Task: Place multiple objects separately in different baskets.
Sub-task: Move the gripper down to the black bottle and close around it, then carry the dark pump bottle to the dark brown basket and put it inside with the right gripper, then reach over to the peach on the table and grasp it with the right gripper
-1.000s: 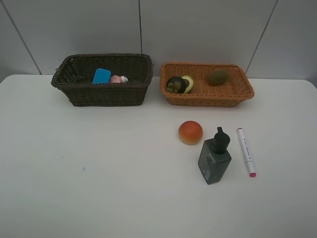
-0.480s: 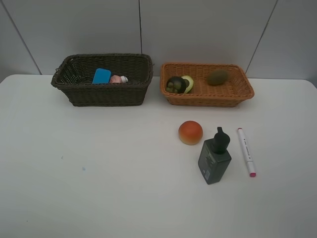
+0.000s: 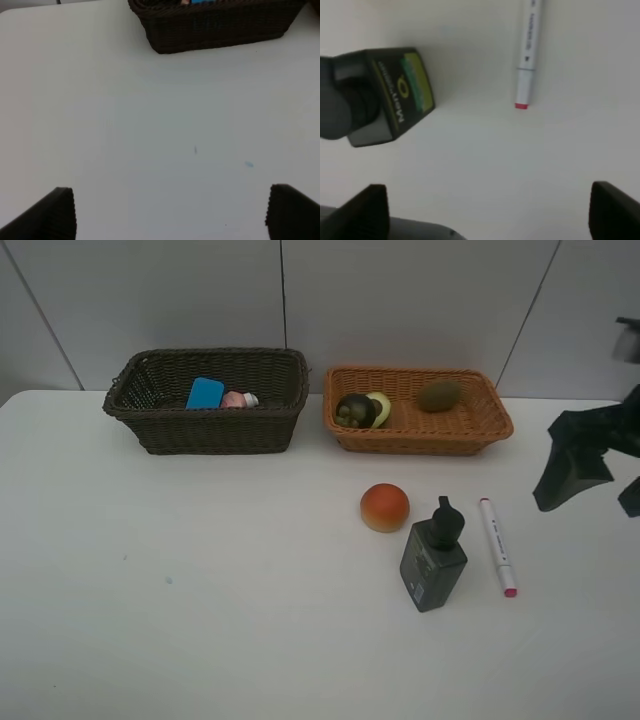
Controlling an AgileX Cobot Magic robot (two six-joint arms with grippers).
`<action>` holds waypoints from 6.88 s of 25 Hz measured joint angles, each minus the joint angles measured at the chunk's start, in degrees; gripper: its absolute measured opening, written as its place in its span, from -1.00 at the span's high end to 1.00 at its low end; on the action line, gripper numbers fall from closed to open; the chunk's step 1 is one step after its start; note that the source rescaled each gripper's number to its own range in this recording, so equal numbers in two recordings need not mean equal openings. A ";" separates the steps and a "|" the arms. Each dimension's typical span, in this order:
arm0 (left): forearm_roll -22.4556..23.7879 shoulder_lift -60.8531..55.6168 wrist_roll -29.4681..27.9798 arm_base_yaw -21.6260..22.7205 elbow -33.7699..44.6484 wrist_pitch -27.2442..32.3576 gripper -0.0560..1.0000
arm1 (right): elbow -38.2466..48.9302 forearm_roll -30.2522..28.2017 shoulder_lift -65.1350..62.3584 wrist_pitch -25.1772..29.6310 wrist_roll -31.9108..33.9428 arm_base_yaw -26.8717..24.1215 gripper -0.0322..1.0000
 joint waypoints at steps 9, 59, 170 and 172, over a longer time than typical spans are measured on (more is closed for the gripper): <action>0.00 0.00 0.00 0.00 0.00 0.00 -0.86 | -1.71 0.73 7.84 -2.16 2.28 16.06 -1.00; 0.00 0.00 0.00 0.00 0.00 -0.02 -0.86 | -2.53 -1.93 27.86 -17.56 2.80 16.84 0.25; 0.00 0.00 0.00 0.00 0.00 -0.02 -0.86 | -19.77 -9.34 47.82 -27.47 -9.21 15.68 -0.34; 0.00 0.00 0.00 0.00 0.00 -0.02 -0.86 | -19.77 -9.33 47.82 -27.41 -9.21 15.68 -0.05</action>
